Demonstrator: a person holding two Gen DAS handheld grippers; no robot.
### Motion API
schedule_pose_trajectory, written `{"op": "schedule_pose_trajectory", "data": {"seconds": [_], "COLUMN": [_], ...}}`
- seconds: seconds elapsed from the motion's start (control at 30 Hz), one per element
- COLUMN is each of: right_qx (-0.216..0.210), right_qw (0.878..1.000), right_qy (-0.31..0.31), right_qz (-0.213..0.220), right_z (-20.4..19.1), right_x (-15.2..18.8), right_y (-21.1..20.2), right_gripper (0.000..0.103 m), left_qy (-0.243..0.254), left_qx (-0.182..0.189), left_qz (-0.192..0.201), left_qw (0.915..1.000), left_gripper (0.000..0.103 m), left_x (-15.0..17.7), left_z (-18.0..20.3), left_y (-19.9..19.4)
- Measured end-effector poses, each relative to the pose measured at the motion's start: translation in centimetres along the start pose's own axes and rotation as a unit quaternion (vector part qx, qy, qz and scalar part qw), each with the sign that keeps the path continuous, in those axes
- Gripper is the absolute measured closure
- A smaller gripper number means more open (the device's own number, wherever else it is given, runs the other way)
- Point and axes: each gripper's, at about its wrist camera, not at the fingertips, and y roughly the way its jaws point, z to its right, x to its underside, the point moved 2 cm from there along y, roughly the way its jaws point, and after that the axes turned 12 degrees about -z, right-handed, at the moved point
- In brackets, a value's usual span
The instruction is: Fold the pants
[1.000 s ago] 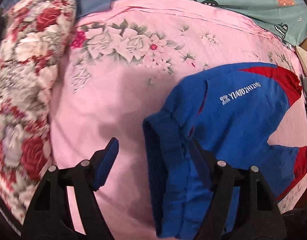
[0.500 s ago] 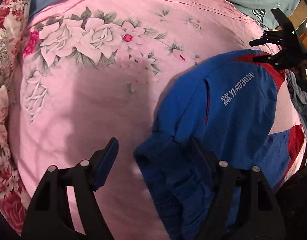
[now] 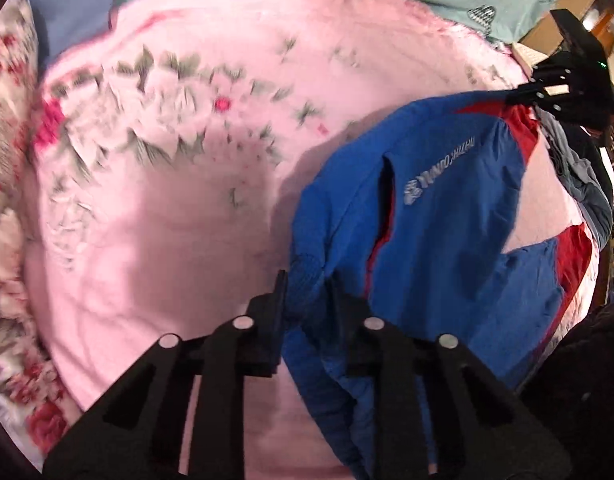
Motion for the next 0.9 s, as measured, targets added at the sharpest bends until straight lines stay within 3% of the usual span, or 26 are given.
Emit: {"op": "schedule_pose_trajectory", "data": {"seconds": [0.13, 0.27, 0.37, 0.5, 0.6, 0.7, 0.77, 0.8, 0.83, 0.87, 0.9], "right_qx": [0.02, 0.025, 0.014, 0.02, 0.034, 0.054, 0.054, 0.049, 0.053, 0.058, 0.059], "right_qw": [0.999, 0.998, 0.997, 0.994, 0.993, 0.992, 0.996, 0.998, 0.998, 0.994, 0.99], "right_qy": [-0.024, -0.054, -0.074, -0.094, -0.092, -0.065, -0.041, -0.031, -0.027, -0.034, -0.045], "right_qz": [0.023, 0.027, 0.003, -0.042, -0.071, -0.09, -0.063, -0.025, 0.027, 0.086, 0.116], "right_z": [-4.4, -9.7, -14.2, -19.6, -21.4, -21.9, -22.3, -22.7, -23.3, -24.3, -25.2], "right_x": [4.0, 9.0, 12.3, 16.4, 18.1, 17.9, 16.3, 15.0, 13.5, 11.6, 10.2], "right_y": [-5.1, -7.7, -6.4, -1.5, 2.2, 3.2, 1.2, -0.5, -2.4, -4.2, -5.0], "right_gripper": [0.101, 0.101, 0.101, 0.101, 0.101, 0.097, 0.09, 0.07, 0.044, 0.036, 0.029], "left_qy": [0.035, 0.08, 0.101, 0.143, 0.151, 0.151, 0.14, 0.133, 0.126, 0.123, 0.123], "left_qx": [-0.041, -0.076, -0.085, -0.115, -0.125, -0.138, -0.143, -0.141, -0.138, -0.136, -0.135], "left_qz": [0.041, 0.053, 0.044, 0.024, 0.012, 0.013, 0.027, 0.034, 0.043, 0.05, 0.055], "left_qw": [0.9977, 0.9925, 0.9902, 0.9827, 0.9805, 0.9788, 0.9794, 0.9804, 0.9815, 0.9818, 0.9816], "left_gripper": [0.086, 0.086, 0.086, 0.086, 0.082, 0.08, 0.08, 0.08, 0.08, 0.08, 0.08], "left_x": [2.6, 7.0, 10.3, 14.4, 16.1, 17.6, 17.7, 17.6, 17.4, 17.2, 17.1], "left_z": [2.9, 5.3, 6.5, 9.3, 10.6, 11.6, 11.8, 11.8, 11.7, 11.6, 11.7], "left_y": [-4.2, -6.9, -7.0, -4.9, -2.8, -1.7, -2.2, -2.4, -2.9, -3.3, -3.6]}}
